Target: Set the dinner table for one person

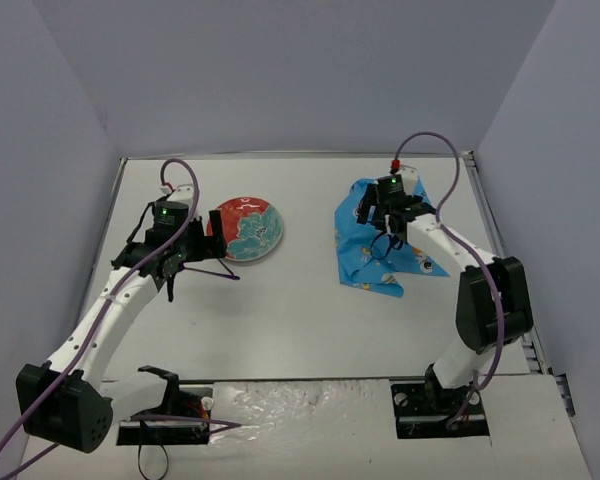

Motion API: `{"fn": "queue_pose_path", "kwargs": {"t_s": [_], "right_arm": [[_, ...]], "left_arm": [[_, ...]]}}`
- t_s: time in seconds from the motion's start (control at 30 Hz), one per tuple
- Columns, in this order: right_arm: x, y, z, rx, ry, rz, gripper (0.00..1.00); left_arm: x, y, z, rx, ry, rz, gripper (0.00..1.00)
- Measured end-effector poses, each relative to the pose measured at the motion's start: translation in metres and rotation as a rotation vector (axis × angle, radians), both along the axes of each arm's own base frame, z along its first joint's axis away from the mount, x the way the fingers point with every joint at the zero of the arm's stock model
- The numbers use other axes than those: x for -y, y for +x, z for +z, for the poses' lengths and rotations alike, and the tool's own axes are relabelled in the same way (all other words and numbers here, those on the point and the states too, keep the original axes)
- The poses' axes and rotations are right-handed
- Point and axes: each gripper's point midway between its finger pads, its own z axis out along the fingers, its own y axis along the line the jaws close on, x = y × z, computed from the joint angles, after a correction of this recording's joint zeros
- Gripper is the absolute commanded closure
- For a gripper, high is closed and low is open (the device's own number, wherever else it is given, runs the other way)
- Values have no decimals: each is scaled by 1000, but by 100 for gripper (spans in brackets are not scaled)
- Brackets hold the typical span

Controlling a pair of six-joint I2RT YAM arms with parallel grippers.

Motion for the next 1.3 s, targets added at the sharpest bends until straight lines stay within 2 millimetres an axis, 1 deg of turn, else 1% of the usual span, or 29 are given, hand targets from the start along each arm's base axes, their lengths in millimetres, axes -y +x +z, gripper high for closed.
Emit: {"fn": "queue_pose_path", "kwargs": {"t_s": [0.07,0.1,0.17,0.23,0.33,0.43,0.5,0.6,0.73,0.87,1.03,1.13,1.17,1.3], "right_arm": [[33,-3,11,25,11,-91,14],[54,-5,13,28,9,-150,14],[89,-14,8,11,-1,-256,14],[118,-25,-3,-31,-4,-350,14],[144,-41,-24,-105,4,-446,14],[161,-50,-42,-158,16,-520,14],[165,-53,-53,-187,18,-549,13],[166,-57,-69,-228,15,-568,12],[167,-62,-87,-279,10,-580,8],[169,-60,-92,-281,22,-595,5],[167,-56,-95,-266,56,-586,7],[166,-55,-96,-261,61,-577,14],[166,-55,-96,-259,61,-574,18],[167,-57,-97,-243,56,-564,40]], "left_arm": [[8,0,-2,-7,-11,-17,6],[12,0,-4,-12,-16,-26,6],[19,0,-7,-21,-23,-41,6],[25,0,-9,-29,-34,-54,6],[34,0,-11,-36,-47,-68,6],[43,-1,-15,-49,-58,-86,5],[50,-2,-19,-62,-62,-101,5],[59,-4,-25,-82,-64,-122,5],[65,-7,-27,-93,-68,-138,5],[68,-8,-27,-95,-71,-143,5],[72,-9,-29,-101,-73,-157,5],[77,-10,-34,-117,-71,-171,5],[78,-11,-36,-123,-69,-174,5],[82,-13,-42,-141,-64,-188,5]]}}
